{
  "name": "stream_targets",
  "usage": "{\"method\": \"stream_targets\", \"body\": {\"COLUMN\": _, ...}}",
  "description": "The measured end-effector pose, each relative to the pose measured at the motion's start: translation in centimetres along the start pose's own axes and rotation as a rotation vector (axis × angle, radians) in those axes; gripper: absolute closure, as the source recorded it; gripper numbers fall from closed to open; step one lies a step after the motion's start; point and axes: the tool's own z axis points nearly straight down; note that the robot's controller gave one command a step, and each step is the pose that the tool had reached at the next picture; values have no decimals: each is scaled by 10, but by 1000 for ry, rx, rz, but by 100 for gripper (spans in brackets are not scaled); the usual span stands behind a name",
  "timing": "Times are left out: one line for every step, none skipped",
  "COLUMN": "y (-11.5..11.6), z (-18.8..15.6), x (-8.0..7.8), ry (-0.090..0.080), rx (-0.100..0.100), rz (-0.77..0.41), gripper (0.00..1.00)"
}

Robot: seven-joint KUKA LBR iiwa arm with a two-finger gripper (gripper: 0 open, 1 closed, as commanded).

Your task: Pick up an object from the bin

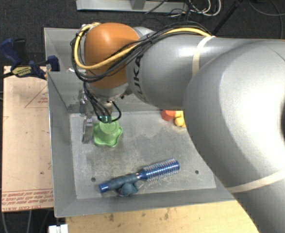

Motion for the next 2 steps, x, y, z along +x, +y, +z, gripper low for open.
{"method": "stream_targets", "body": {"y": -62, "z": -13, "x": 36, "ry": -6, "rx": 0, "rz": 192, "gripper": 0}}
{"method": "stream_targets", "body": {"y": -71, "z": 40, "x": 15, "ry": -30, "rx": -13, "rz": 235, "gripper": 0}}
